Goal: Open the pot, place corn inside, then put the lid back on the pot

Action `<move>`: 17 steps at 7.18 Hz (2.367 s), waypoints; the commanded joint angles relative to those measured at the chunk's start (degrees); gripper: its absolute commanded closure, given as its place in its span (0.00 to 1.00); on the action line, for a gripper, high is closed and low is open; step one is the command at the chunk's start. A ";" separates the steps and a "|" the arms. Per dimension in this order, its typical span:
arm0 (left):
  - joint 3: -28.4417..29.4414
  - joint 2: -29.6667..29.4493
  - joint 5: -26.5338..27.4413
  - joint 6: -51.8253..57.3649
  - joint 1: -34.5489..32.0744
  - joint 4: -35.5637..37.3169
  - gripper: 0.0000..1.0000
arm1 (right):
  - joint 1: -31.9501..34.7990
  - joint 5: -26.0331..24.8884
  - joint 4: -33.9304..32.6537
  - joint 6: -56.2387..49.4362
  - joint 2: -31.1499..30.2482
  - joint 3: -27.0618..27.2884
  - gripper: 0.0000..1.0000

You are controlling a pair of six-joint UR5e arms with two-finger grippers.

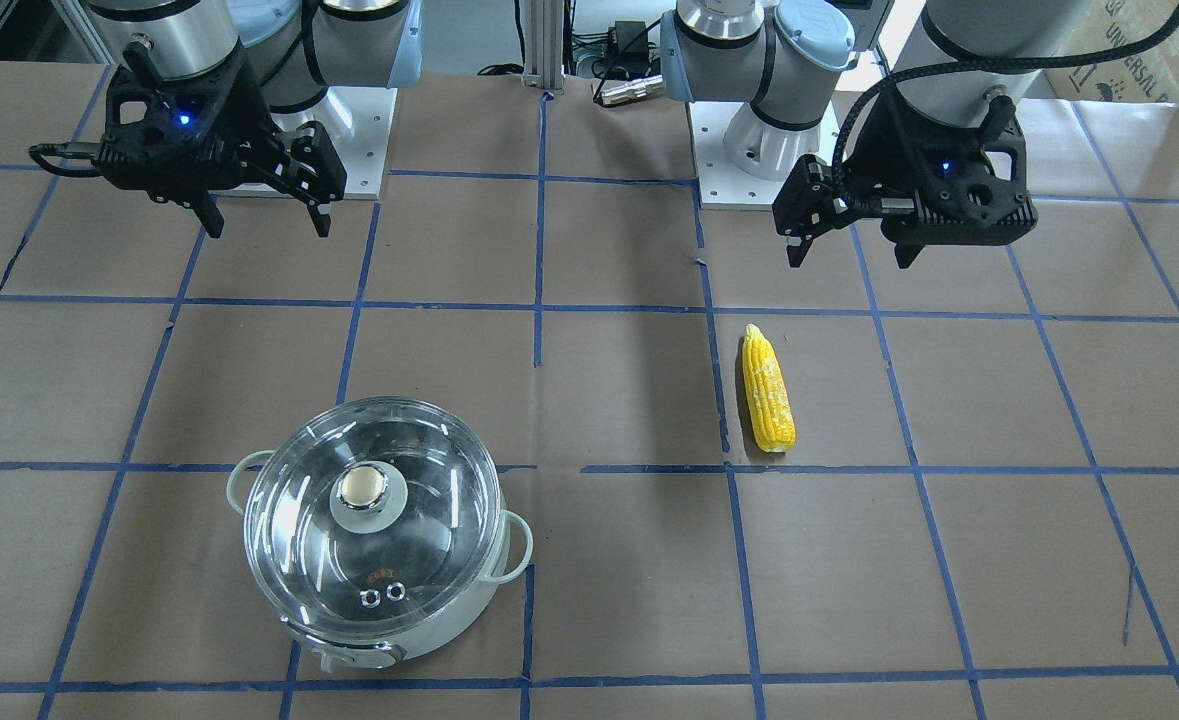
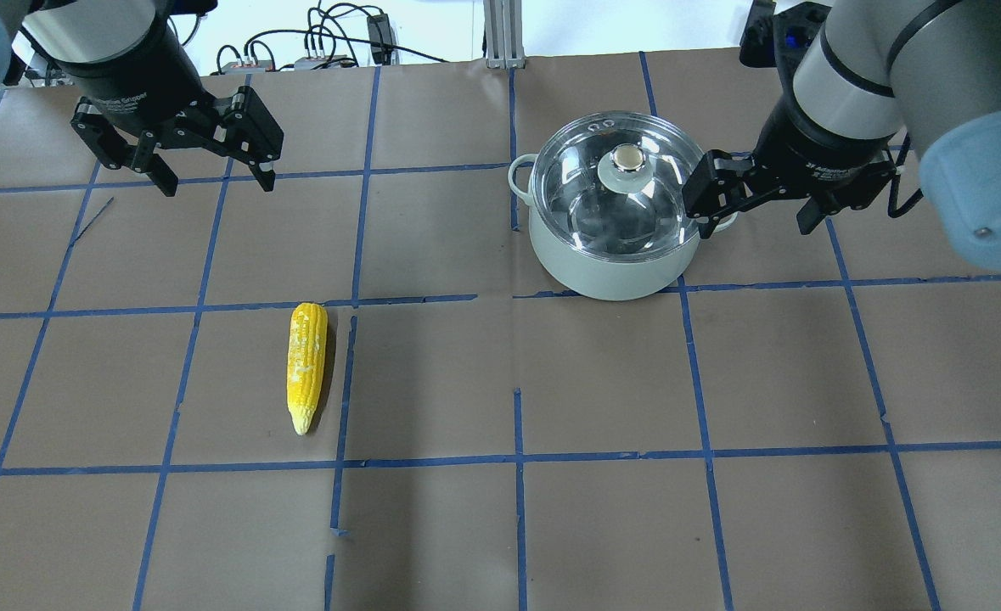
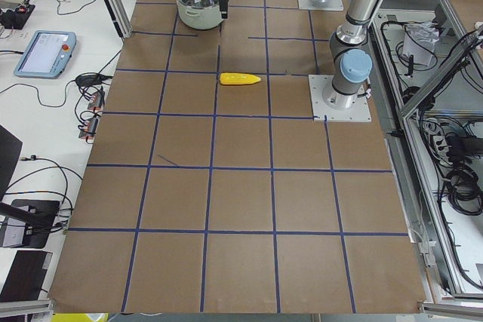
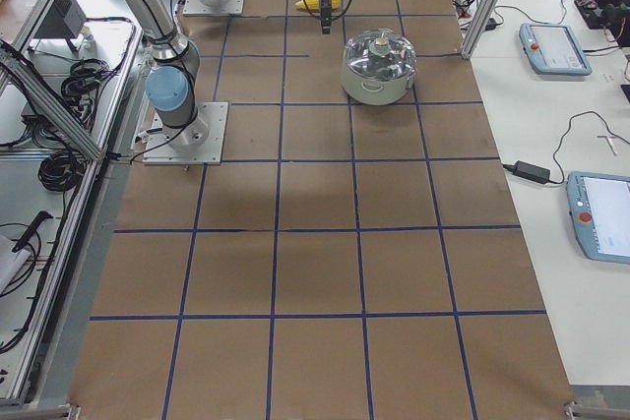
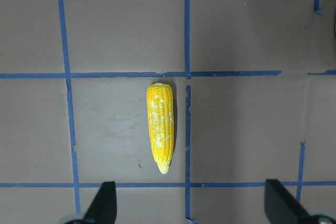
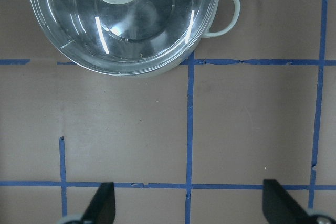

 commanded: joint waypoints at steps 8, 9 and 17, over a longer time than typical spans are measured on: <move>-0.14 -0.37 -0.51 -0.47 -0.12 0.00 0.00 | 6.66 -0.68 -4.34 2.23 24.39 -20.19 0.01; -0.14 -0.38 -0.51 -0.47 -0.12 0.00 0.00 | 6.85 -0.86 -4.53 2.24 27.81 -21.69 0.01; -0.23 -0.64 -0.51 -0.38 -0.12 0.09 0.00 | 6.94 -1.13 -7.61 2.33 33.12 -21.09 0.27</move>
